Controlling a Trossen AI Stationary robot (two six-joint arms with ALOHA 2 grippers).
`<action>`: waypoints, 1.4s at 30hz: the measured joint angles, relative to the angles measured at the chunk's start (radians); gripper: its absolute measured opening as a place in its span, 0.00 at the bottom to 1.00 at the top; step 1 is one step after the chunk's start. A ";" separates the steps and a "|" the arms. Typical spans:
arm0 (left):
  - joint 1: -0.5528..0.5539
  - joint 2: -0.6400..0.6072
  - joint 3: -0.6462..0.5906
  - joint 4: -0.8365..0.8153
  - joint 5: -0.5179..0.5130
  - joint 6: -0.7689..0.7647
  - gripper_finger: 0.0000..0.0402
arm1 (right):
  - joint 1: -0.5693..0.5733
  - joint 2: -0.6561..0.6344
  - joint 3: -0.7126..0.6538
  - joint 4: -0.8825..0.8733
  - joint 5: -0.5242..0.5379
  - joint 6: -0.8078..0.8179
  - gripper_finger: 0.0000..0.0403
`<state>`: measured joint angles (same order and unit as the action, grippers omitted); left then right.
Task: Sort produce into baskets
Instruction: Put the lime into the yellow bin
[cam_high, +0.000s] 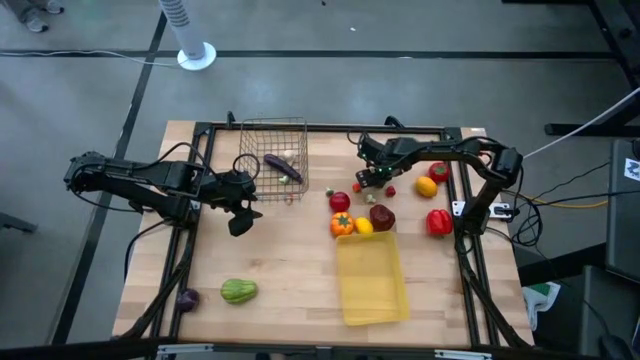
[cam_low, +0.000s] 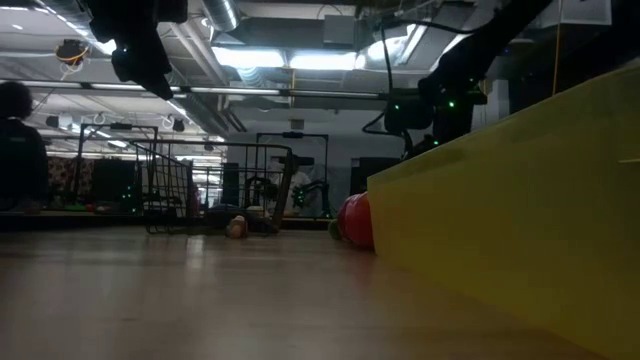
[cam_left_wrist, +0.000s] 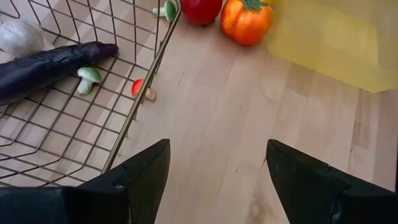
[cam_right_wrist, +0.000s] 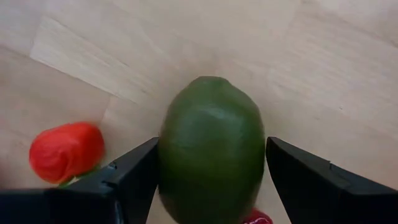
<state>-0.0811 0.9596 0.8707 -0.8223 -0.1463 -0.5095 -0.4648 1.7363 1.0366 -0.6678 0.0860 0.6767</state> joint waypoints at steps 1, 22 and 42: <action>0.000 0.000 0.000 0.000 0.000 0.000 0.65 | 0.000 0.000 -0.001 -0.002 0.000 -0.001 0.70; 0.000 0.000 0.000 0.007 -0.024 -0.017 0.65 | 0.028 -0.051 0.165 -0.146 -0.108 -0.290 0.49; 0.000 0.015 0.002 0.139 -0.076 0.011 0.65 | 0.663 -0.169 0.212 -0.152 -0.174 -0.313 0.49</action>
<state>-0.0811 0.9751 0.8726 -0.6834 -0.2222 -0.4980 0.1985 1.5668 1.2488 -0.8203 -0.0883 0.3635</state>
